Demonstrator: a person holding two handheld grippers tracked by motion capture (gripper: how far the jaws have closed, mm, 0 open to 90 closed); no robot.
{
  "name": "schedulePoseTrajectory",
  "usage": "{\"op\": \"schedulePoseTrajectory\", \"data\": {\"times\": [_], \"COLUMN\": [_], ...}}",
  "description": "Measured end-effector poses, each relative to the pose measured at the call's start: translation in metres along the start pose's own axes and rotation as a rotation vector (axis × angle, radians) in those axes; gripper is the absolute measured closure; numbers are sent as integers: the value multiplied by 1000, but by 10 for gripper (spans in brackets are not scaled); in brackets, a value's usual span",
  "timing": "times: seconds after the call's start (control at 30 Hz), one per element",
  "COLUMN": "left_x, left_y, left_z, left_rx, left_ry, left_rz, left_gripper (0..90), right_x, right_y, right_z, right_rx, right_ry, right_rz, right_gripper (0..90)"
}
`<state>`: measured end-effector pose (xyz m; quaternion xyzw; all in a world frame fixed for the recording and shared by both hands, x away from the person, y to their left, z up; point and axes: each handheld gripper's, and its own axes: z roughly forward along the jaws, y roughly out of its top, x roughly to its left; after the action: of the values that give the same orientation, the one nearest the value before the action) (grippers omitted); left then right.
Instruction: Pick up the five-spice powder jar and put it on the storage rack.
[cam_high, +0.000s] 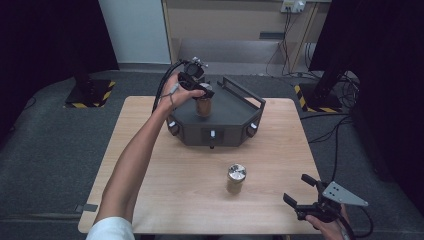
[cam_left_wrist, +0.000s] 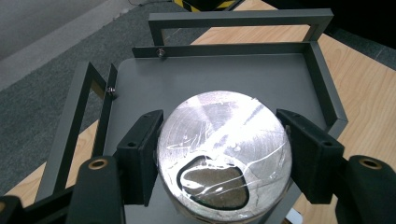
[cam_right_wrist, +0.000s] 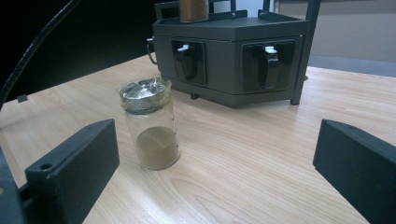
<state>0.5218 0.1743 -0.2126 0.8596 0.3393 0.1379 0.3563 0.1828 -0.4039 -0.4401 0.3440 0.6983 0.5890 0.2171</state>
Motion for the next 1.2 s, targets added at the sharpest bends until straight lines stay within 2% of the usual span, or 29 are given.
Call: {"op": "schedulePoseTrajectory", "data": {"times": [0.53,0.77,0.83,0.87,0.9,0.97,1.07,1.2], "left_x": [4,10,10,9,10,12,10,8], "left_y": [-4,-13,-14,-14,-13,-14,-15,-17], "left_z": [12,14,14,14,13,13,9,-4], "left_rx": [22,-1,-1,-2,-2,-17,-42,-84], "left_ry": [-11,-25,-30,-31,-36,-41,-37,-24], "left_rz": [-18,-48,-28,-33,-42,-56,-47,-54], "left_gripper": [340,339,337,333,311,173,84,70], "right_x": [0,0,0,0,0,0,1,1], "right_y": [0,0,0,0,0,0,0,0], "right_z": [0,0,0,0,0,1,0,1], "right_rx": [0,0,0,0,0,1,-1,0], "right_ry": [-3,-3,-1,-2,-2,-3,0,-1], "right_rz": [2,2,1,1,1,0,-2,1], "right_gripper": [8,8,8,8,8,8,8,9]}}
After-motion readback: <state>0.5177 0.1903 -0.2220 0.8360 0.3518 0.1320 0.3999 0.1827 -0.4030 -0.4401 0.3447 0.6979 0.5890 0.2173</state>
